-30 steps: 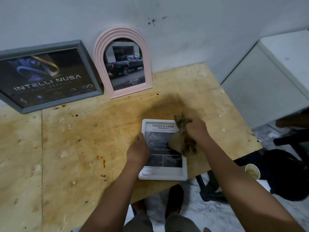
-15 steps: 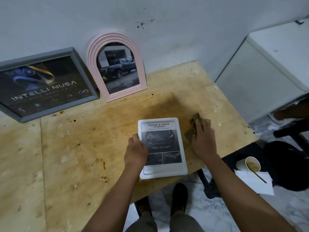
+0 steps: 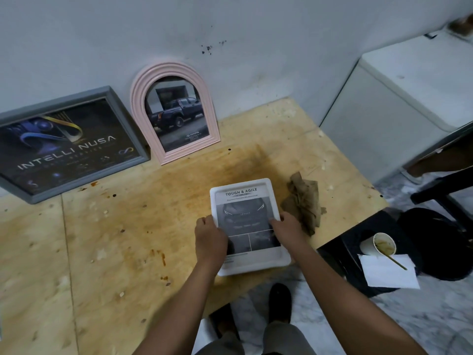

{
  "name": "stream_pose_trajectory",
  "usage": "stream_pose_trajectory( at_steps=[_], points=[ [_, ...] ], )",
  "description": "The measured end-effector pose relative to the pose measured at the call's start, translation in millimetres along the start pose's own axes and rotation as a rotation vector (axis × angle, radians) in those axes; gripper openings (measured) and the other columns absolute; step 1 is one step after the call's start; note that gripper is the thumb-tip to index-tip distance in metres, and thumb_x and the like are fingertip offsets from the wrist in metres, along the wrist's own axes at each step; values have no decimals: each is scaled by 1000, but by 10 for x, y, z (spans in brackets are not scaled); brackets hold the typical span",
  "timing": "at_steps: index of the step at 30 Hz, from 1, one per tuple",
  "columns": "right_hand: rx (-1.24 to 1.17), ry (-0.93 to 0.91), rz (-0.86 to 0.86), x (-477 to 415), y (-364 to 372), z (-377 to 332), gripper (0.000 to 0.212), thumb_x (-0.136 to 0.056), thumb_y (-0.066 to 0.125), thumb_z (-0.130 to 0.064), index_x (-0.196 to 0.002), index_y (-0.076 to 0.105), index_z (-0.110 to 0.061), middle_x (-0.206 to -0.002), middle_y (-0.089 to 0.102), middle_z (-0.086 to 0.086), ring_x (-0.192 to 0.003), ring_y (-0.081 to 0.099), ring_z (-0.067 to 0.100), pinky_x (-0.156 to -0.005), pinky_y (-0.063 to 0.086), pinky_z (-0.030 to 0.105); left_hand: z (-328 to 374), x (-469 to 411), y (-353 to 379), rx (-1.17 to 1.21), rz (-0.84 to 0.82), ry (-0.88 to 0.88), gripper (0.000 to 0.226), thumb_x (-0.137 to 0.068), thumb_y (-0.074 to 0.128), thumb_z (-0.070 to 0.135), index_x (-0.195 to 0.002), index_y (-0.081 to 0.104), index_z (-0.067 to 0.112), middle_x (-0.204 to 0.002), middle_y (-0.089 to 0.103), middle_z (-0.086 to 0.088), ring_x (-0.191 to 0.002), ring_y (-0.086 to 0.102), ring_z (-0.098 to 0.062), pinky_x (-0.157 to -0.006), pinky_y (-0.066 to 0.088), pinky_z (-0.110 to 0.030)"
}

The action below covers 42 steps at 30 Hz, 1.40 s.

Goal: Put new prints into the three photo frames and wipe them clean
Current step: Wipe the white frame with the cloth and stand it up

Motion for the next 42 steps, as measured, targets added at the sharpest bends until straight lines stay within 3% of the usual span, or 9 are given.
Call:
stream_pose_trajectory(
  at_steps=[4,10,13,20,25,28,31,38,42],
  points=[
    [-141,-52,-15,65,-98,-238,4,-91,49,-15,-93,53,-14,-96,61,8,-81,59,20,-59,46,26,13,-64,-43,125,-53,-34,11,-88,45,4,-93,54,1,-94,52,-13,-82,48,-25,-64,34,-29],
    [-134,-499,200,264,-447,-899,10,-84,64,-11,-86,54,-10,-74,56,-3,-65,56,9,-48,46,13,735,-223,-399,429,-135,134,26,-95,49,34,-99,54,8,-87,57,-2,-77,55,-13,-56,44,-16],
    [-106,-687,295,366,-519,-1083,9,-83,63,-13,-87,56,-17,-77,59,2,-71,59,14,-56,52,28,1249,-218,-702,648,-171,163,23,-95,47,35,-113,45,21,-90,51,17,-81,52,4,-55,44,-7],
    [366,-1156,706,488,-403,-1172,17,-87,55,-11,-93,71,-10,-72,70,4,-56,65,19,-46,54,27,1525,-179,-889,741,-65,82,53,-81,58,58,-108,55,12,-87,65,-8,-74,64,-21,-73,55,-42],
    [396,-1204,701,531,-290,-1128,29,-87,47,-17,-101,71,-9,-79,73,1,-54,64,13,-49,48,16,1439,-200,-822,782,-49,17,29,-89,61,18,-108,49,-1,-93,64,-24,-70,63,-26,-49,55,-29],
    [428,-1174,426,452,-248,-1080,29,-88,55,-33,-110,66,-19,-95,72,-4,-69,68,13,-56,52,19,1391,-264,-912,793,-90,18,19,-90,51,5,-108,47,2,-85,61,-18,-64,61,-21,-44,52,-24],
    [173,-905,68,296,-302,-1028,42,-91,47,-51,-124,57,-28,-123,60,-10,-107,58,10,-87,53,32,1351,-317,-1071,767,-179,118,26,-92,49,2,-117,44,6,-83,61,-6,-65,64,-14,-48,52,-20],
    [192,-669,14,69,-351,-927,56,-93,52,-40,-144,33,-26,-147,38,-5,-133,37,13,-108,36,37,1251,-345,-1260,667,-333,194,21,-92,52,6,-112,51,14,-79,64,-2,-55,65,-6,-49,50,-16],
    [277,-750,123,99,-332,-903,43,-91,58,-25,-131,52,-12,-129,57,7,-117,54,23,-98,45,39,1167,-343,-1277,725,-383,172,18,-92,53,7,-104,54,20,-84,70,-4,-62,69,-15,-55,55,-21]
  ],
)
Point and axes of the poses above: each hand's wrist, its own x-axis away from the middle knuckle, its own y-axis out of the palm, z = x × y, the point moved 2 cm from there along -x, towards the middle knuckle
